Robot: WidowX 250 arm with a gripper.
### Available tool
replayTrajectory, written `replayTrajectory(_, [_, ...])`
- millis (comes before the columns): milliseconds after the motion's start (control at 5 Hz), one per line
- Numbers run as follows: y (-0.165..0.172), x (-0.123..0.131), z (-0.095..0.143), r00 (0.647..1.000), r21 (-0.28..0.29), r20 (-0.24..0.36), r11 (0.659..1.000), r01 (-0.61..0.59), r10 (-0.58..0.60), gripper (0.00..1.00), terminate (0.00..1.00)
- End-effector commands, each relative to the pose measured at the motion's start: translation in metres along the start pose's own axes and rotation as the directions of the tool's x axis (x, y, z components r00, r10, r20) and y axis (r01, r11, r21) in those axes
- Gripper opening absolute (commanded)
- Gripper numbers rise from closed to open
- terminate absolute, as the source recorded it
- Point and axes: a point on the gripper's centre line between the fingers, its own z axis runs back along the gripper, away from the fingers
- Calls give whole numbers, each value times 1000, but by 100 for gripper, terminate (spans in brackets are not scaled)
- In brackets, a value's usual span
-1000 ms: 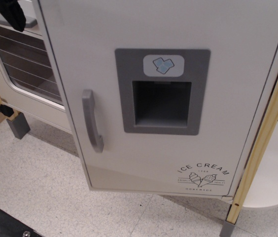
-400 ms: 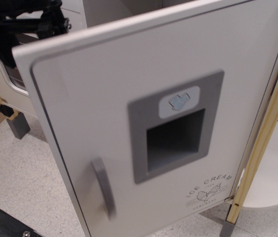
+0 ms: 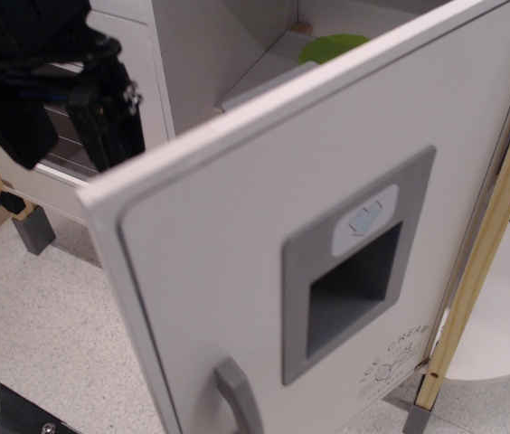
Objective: Open fridge
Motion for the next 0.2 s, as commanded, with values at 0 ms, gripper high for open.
replayTrajectory(0, [-22,-21,-4,996,10,-6,996,85,-85,100,100])
